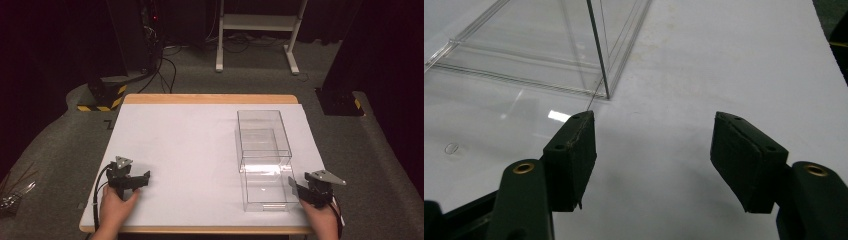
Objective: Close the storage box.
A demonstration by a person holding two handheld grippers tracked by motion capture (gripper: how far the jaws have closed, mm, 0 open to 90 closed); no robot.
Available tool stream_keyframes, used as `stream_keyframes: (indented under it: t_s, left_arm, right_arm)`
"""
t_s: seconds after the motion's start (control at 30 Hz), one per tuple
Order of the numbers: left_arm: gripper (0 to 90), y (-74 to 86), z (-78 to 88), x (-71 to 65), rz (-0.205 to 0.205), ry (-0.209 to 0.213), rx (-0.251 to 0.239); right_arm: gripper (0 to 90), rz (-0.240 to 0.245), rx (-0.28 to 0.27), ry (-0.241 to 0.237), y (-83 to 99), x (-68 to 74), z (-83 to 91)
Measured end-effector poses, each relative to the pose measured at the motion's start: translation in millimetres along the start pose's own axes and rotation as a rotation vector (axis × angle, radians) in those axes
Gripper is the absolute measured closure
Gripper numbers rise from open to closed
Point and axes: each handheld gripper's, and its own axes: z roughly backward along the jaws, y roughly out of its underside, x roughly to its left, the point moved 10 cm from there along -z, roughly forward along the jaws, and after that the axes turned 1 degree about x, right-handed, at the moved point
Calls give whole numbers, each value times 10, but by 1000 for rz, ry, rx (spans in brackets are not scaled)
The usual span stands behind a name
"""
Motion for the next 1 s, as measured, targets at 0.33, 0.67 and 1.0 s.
stream_keyframes:
  t_s: [0.33,0.67,1.0]
  left_arm:
    - [31,-1,-1,-1,2,0,-2]
    - [31,0,0,0,0,0,0]
    - [31,-2,-1,0,2,-1,-2]
  right_arm:
    - [350,4,-32,6,-75,-9,106]
    - [350,13,-60,8,-151,6,214]
    - [350,21,-98,4,-234,40,344]
